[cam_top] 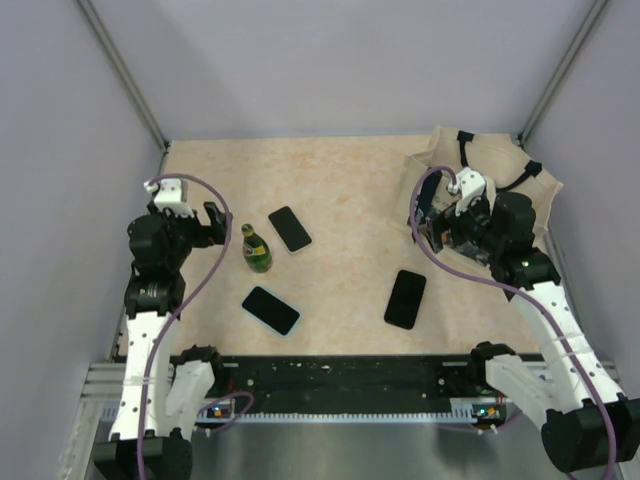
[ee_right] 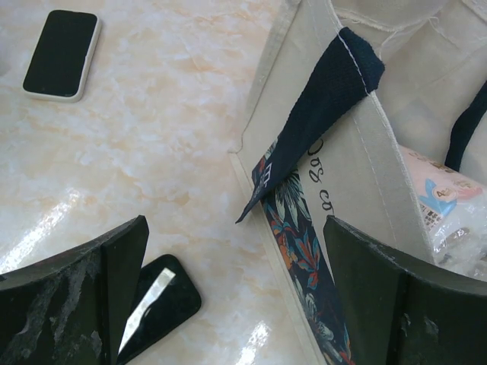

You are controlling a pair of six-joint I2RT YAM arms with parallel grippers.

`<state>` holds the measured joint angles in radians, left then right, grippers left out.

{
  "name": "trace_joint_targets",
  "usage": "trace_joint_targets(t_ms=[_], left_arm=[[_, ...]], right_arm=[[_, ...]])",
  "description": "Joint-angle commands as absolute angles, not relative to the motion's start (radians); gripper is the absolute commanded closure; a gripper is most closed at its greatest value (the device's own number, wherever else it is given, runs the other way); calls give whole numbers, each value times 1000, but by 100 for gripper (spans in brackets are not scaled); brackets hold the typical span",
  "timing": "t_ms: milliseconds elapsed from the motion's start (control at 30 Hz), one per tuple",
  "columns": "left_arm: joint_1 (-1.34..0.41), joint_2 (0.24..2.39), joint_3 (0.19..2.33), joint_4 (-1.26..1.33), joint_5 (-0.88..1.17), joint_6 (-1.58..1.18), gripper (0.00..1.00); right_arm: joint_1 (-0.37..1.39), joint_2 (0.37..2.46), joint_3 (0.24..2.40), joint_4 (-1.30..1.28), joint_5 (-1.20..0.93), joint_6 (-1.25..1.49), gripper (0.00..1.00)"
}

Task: Take the phone out of the phone case
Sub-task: Pick up the phone at the center of the board.

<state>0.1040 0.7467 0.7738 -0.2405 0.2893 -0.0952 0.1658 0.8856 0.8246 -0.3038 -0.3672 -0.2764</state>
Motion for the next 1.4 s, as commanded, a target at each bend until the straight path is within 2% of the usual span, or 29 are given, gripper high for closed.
trace_joint_targets(t_ms=[0,667,867,1133,1367], left_arm=[[110,732,805,-221,279,-104,1],[110,733,929,-360,298,58,1],[110,715,986,-544,451,267,1],[109,689,1057,-961,705,623,1],[109,681,1017,-1032,761,711,1]], right_arm=[[173,864,821,-265,-371,-267,1],[173,856,824,-270,-399,-273,1],[173,844,815,-270,-411,-281,1],[172,859,813,-272,-429,-285,1],[216,891,837,-311,-439,-284,1]])
